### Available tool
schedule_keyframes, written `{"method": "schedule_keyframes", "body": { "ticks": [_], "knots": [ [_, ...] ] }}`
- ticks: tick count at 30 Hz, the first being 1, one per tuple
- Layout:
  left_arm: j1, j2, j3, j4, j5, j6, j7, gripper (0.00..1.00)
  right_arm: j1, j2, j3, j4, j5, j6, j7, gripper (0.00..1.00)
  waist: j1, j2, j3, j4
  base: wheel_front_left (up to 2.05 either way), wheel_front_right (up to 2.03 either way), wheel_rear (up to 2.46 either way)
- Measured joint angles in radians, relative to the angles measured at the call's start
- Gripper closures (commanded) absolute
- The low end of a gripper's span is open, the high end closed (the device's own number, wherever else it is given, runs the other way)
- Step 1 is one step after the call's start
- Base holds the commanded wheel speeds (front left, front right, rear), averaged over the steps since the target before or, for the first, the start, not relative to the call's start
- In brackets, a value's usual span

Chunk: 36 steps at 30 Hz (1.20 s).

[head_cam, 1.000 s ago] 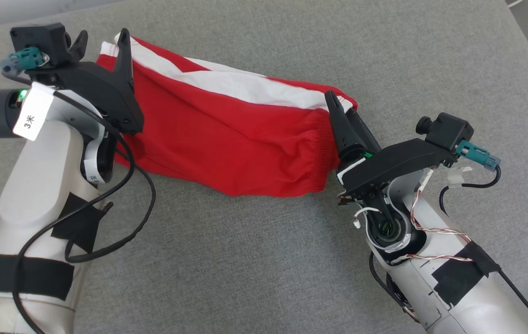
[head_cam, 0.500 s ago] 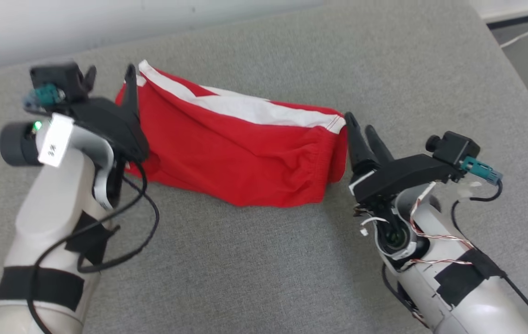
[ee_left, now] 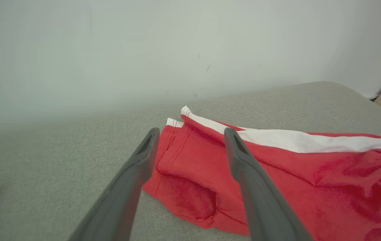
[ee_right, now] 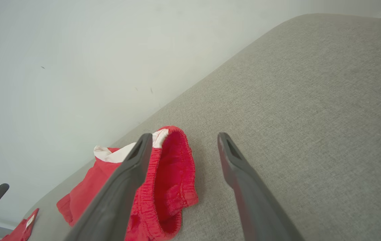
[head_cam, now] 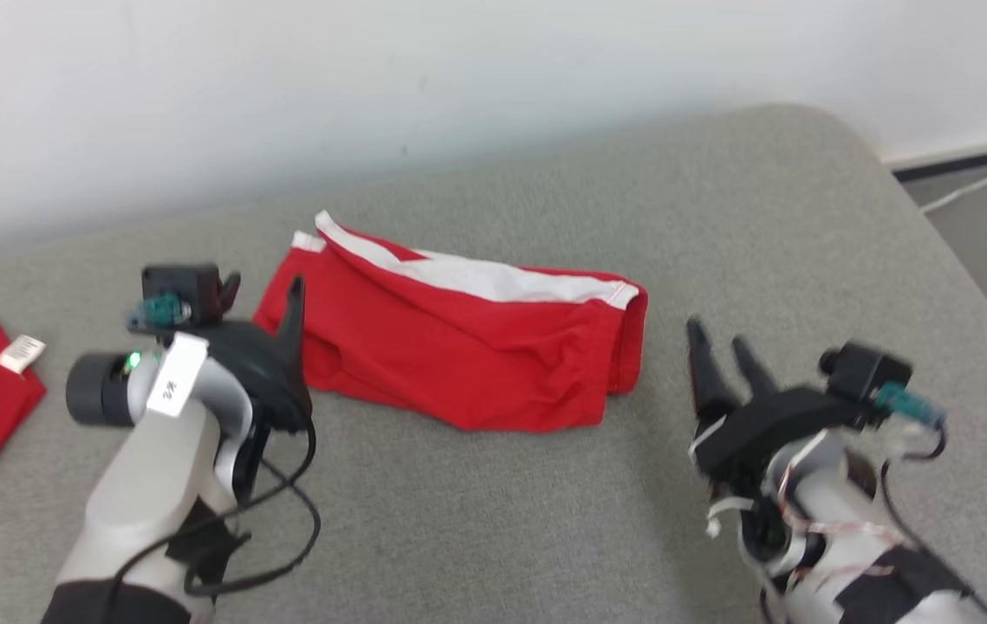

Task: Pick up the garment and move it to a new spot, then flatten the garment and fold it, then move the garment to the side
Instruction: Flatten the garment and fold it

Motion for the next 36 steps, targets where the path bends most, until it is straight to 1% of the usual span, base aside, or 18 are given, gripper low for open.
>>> {"method": "schedule_keyframes", "body": {
  "ticks": [1,4,8,15,22,29,36],
  "knots": [
    [0.025,0.004,-0.007,0.014,0.004,-0.002,0.001,0.0,0.031,0.005,0.025,0.0,-0.004,0.0,0.0,0.0,0.0,0.0001,-0.027,0.005,0.0,0.0,0.0],
    [0.054,0.013,-0.02,0.017,0.023,-0.007,0.006,0.0,0.074,0.02,0.057,-0.017,-0.024,0.0,0.002,0.0,-0.0001,0.0,-0.058,0.011,0.0,0.0,0.0],
    [0.061,0.022,-0.022,0.013,0.026,-0.007,0.012,0.0,0.086,0.033,0.086,-0.043,-0.055,0.0,0.005,0.0,-0.0001,-0.0001,-0.062,0.014,0.0,0.0,0.0],
    [0.041,0.024,-0.027,0.014,0.03,-0.008,0.037,0.0,0.076,0.044,0.102,-0.05,-0.095,0.0,0.019,0.0,0.0002,0.0,-0.006,0.002,0.0,0.0,0.0],
    [-0.021,0.023,-0.028,0.017,0.035,-0.008,0.071,0.0,0.012,0.056,0.117,-0.039,-0.139,0.0,0.036,0.0,0.0004,0.0001,0.07,-0.009,0.0,0.0,0.0],
    [-0.062,0.017,-0.029,0.039,0.035,-0.003,0.1,0.0,-0.03,0.058,0.142,0.012,-0.207,0.0,0.061,0.0,0.0004,0.0001,0.138,-0.011,0.0,0.0,0.0],
    [-0.065,0.024,-0.022,0.066,0.033,0.001,0.116,0.0,-0.04,0.067,0.144,0.025,-0.215,0.0,0.078,0.0,0.0004,0.0002,0.158,-0.016,0.0,0.0,0.0]
  ]
}}
